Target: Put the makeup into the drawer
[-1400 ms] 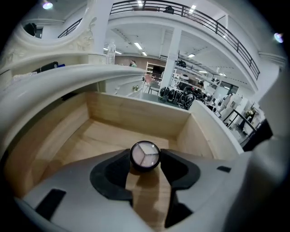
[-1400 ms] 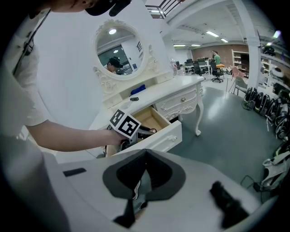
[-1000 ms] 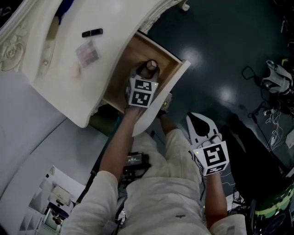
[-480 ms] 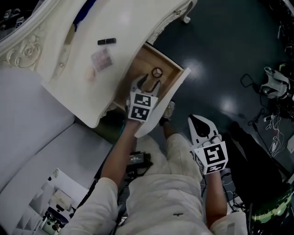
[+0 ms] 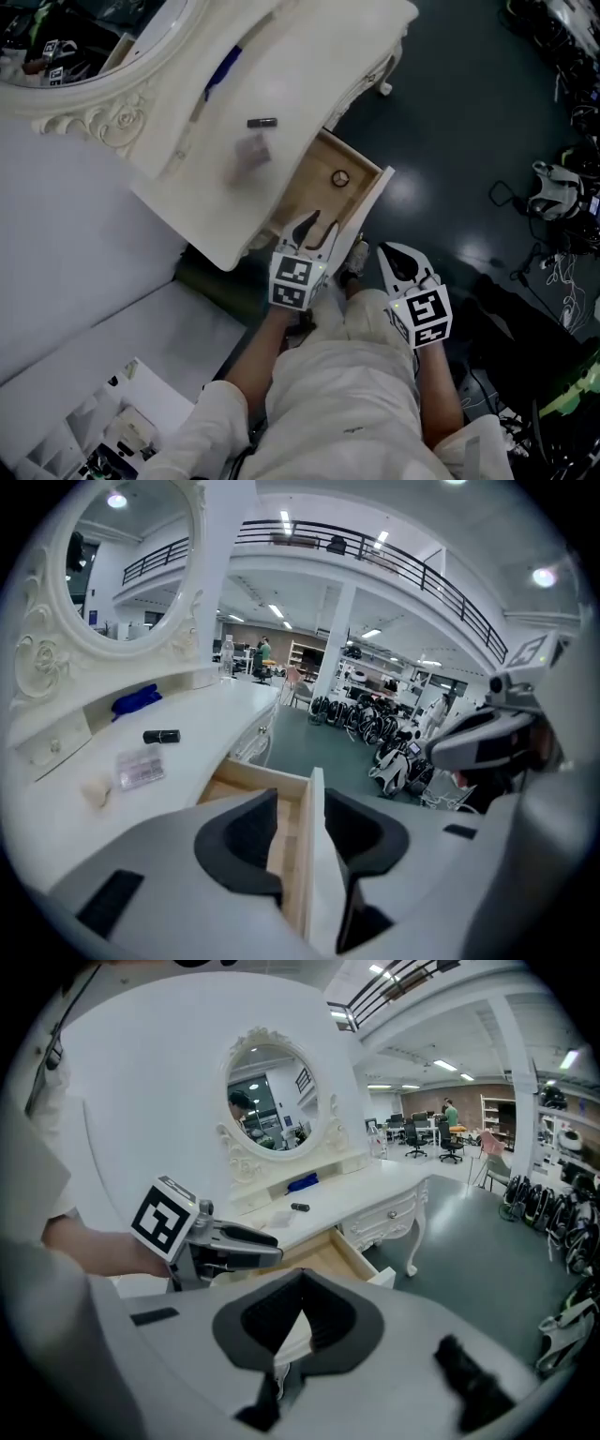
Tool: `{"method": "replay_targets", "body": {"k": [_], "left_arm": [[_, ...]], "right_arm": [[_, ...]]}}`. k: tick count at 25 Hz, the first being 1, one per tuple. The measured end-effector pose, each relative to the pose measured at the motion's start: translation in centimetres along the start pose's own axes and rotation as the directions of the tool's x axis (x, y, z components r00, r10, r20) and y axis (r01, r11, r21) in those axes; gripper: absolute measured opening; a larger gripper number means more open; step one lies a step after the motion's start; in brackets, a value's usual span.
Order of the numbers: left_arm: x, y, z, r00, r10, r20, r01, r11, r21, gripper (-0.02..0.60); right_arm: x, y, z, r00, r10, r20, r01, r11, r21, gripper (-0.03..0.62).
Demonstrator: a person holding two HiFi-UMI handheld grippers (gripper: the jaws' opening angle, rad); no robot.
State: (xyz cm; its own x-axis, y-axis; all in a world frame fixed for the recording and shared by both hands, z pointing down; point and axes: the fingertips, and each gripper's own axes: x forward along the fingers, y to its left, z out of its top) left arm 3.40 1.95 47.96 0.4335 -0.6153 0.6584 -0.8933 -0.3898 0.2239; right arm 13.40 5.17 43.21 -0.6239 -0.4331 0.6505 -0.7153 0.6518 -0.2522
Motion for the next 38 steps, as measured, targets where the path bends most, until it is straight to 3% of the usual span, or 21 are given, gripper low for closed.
{"method": "replay_targets", "body": {"k": [6, 17, 31, 38], "left_arm": [[-5.9, -0.8, 2.1, 0.998, -0.017, 0.065, 0.016, 1.000, 0.012, 0.089], [-12.9, 1.8, 2.9, 0.989, -0.021, 0.145, 0.023, 1.000, -0.017, 0.024], [-15.6, 4.5, 0.9, 0.988, -0.042, 0.147, 0.049, 0.998, -0.042, 0.011], [-15.5, 5.1, 0.5, 0.988, -0.095, 0.123, 0.100, 0.994, -0.035, 0.011]], "right_arm": [[-0.5, 3.4, 1.7, 0.999, -0.010, 0.045, 0.010, 1.000, -0.006, 0.012], [-0.1, 8.5, 3.6, 0.995, -0.017, 0.097, 0.019, 1.000, -0.023, 0.012], [1.9, 12.6, 4.5, 0.995, -0.015, 0.096, 0.019, 0.999, -0.040, 0.012], [2.7, 13.3, 4.9, 0.996, -0.021, 0.090, 0.024, 0.999, -0.032, 0.012]]}}
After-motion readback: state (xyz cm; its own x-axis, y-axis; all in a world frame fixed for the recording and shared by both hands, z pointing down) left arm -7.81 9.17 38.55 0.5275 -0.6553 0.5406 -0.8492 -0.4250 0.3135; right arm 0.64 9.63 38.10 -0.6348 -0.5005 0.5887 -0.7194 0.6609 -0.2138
